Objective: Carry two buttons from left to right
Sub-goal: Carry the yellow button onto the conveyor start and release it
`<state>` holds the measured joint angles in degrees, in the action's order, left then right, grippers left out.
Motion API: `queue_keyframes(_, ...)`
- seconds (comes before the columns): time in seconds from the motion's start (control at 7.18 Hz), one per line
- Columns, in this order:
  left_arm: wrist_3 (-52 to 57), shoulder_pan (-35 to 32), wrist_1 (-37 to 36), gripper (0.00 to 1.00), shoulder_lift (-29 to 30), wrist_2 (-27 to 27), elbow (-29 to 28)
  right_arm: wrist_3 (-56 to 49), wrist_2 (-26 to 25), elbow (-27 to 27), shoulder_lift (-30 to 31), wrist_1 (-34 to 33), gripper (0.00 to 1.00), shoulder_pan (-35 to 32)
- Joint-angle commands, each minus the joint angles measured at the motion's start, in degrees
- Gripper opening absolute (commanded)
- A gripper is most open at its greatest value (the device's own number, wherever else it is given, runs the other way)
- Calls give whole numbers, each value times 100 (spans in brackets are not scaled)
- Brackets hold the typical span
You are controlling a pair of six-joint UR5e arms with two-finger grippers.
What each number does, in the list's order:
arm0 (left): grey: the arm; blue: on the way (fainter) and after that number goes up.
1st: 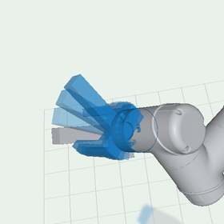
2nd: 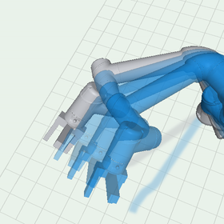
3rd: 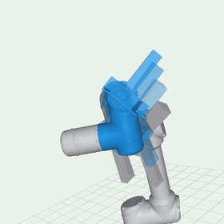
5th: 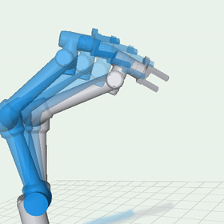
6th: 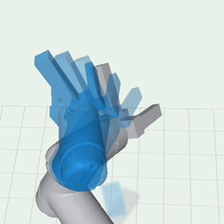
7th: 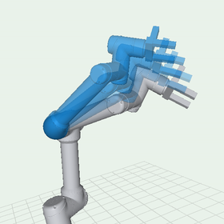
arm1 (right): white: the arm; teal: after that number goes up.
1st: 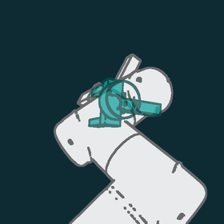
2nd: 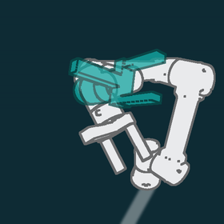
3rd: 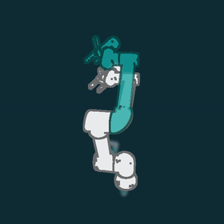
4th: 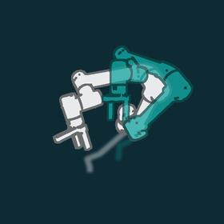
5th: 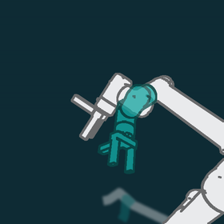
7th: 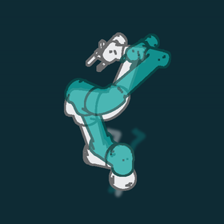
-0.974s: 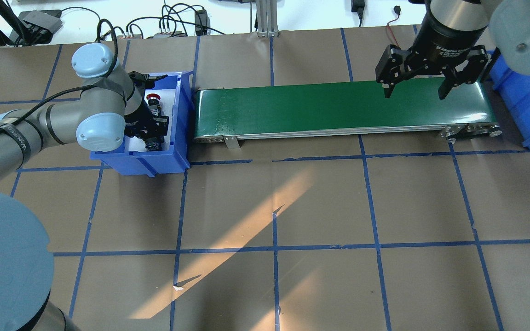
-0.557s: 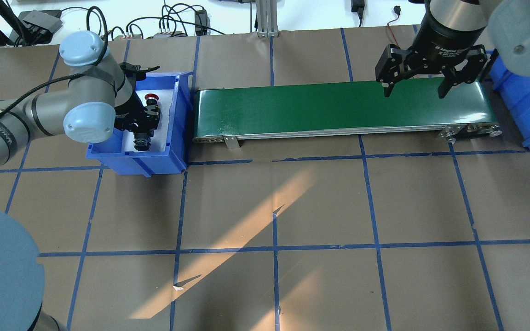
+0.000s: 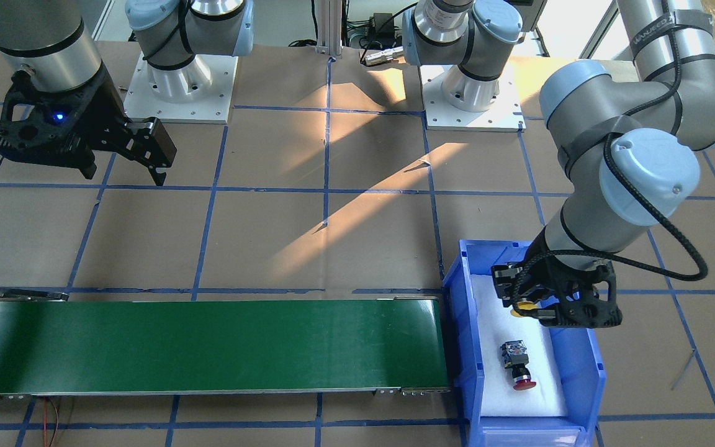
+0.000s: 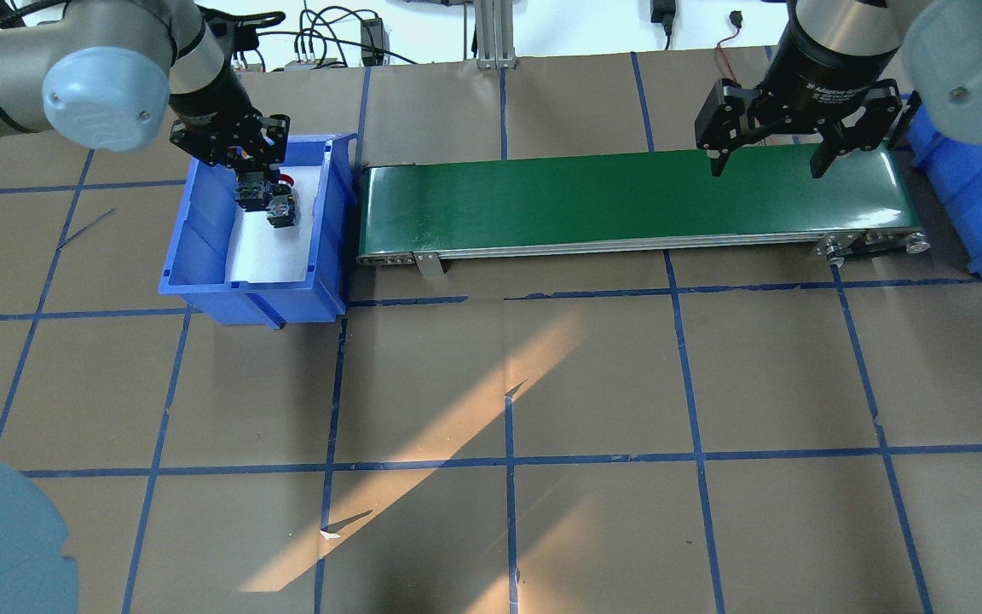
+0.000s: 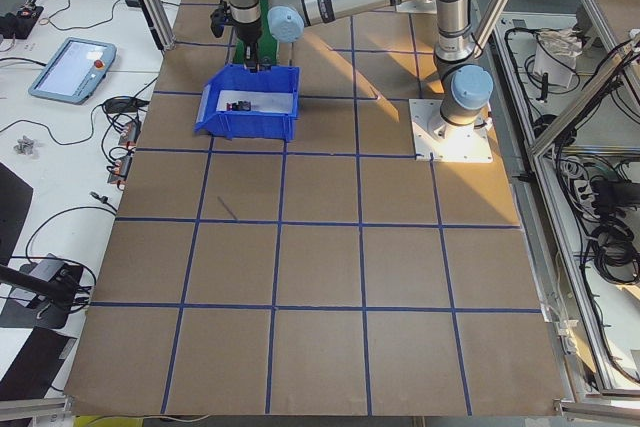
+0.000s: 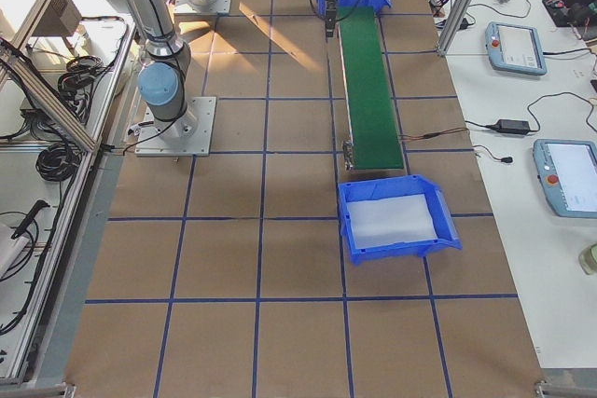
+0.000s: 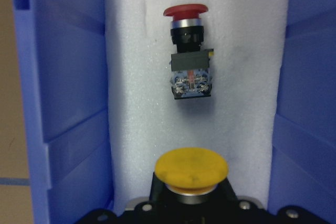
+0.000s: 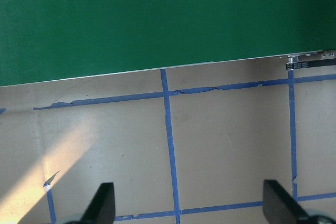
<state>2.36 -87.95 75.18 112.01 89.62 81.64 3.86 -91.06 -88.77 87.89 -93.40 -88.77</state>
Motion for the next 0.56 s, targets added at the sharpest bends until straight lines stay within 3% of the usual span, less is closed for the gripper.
queue_keyframes(0.0, -891, -826, -342, 21, 626, -68, -429, -8, -9, 0, 0, -3, 100, 0)
queue_keyframes(0.42, -1264, -1101, -724, 22, 1620, -59, -992, -8, -9, 0, -8, -3, 100, 0)
